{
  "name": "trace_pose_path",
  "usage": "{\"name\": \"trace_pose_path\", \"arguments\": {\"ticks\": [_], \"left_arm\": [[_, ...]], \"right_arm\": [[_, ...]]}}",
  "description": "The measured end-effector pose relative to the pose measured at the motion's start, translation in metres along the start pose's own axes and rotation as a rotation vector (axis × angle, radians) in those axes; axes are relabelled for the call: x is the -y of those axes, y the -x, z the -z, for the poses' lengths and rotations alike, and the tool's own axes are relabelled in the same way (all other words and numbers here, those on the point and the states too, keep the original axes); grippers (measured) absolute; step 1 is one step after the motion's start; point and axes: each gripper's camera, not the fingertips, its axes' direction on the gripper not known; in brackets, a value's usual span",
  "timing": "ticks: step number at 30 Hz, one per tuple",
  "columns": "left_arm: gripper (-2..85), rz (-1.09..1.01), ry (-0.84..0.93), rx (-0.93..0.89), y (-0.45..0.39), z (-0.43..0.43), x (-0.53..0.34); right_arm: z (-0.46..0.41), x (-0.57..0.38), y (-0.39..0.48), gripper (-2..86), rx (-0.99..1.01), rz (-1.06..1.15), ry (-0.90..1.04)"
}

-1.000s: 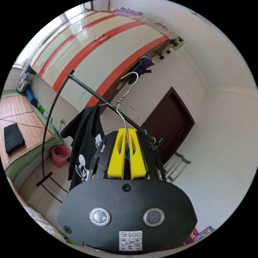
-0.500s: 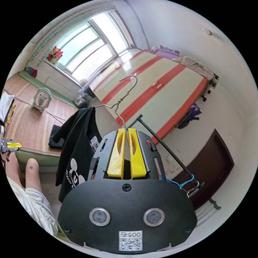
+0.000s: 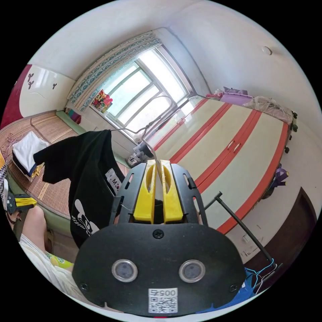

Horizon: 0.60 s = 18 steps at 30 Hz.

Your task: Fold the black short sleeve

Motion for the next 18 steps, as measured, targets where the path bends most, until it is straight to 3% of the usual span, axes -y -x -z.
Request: {"name": "trace_pose_path", "arguments": {"ticks": [7,18], "left_arm": [[-0.6,0.069,0.049,0.064,0.012,0.008,-0.021],[-0.6,0.007,0.115,0.048,-0.017,-0.017,-0.015]], "right_arm": [[-0.017,-0.026,0.001,-1.1,-0.01,0.017,0.047],[-0.021,-0.068,-0.01,-1.3,-0.01,0.008,0.081]]}}
